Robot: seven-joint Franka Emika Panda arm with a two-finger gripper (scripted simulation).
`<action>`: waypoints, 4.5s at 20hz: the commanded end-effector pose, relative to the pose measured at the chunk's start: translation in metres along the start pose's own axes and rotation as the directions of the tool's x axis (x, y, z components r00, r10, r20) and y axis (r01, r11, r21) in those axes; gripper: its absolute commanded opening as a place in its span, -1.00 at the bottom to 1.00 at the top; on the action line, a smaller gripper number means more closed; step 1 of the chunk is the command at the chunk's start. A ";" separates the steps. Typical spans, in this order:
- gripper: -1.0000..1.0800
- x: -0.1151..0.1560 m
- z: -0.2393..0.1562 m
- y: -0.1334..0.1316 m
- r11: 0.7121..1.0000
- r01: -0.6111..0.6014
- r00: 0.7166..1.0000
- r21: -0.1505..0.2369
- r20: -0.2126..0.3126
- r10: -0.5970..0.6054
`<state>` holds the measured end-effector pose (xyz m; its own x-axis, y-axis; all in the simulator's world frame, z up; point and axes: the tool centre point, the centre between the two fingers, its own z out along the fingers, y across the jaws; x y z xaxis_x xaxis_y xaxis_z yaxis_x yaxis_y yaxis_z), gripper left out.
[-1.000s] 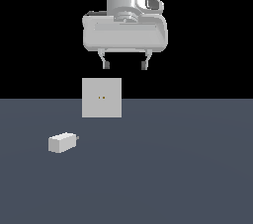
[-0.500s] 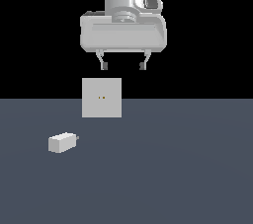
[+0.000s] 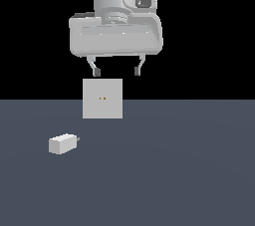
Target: Plug the charger into the wall socket.
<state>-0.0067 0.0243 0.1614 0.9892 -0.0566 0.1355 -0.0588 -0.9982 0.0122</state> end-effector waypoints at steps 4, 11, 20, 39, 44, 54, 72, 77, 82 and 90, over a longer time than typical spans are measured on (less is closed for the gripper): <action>0.92 -0.015 0.011 -0.015 0.999 -0.052 0.997 -0.009 -0.054 0.051; 0.92 -0.030 0.026 -0.033 0.993 -0.113 0.987 -0.018 -0.118 0.110; 0.92 -0.043 0.042 -0.052 0.983 -0.179 0.968 -0.025 -0.186 0.172; 0.92 -0.058 0.077 -0.089 0.952 -0.305 0.907 -0.034 -0.317 0.279; 0.92 -0.060 0.084 -0.095 0.944 -0.327 0.893 -0.034 -0.338 0.297; 0.92 -0.061 0.090 -0.100 0.939 -0.342 0.885 -0.035 -0.349 0.309; 0.92 -0.069 0.140 -0.100 0.938 -0.344 0.884 -0.035 -0.347 0.312; -1.00 -0.069 0.141 -0.100 0.938 -0.344 0.884 -0.035 -0.347 0.312; -1.00 -0.069 0.141 -0.100 0.938 -0.344 0.884 -0.035 -0.347 0.312; -1.00 -0.069 0.136 -0.095 0.943 -0.331 0.889 -0.033 -0.347 0.299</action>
<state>-0.0516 0.1220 0.0146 0.8131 -0.3473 0.4672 -0.3929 -0.9196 0.0002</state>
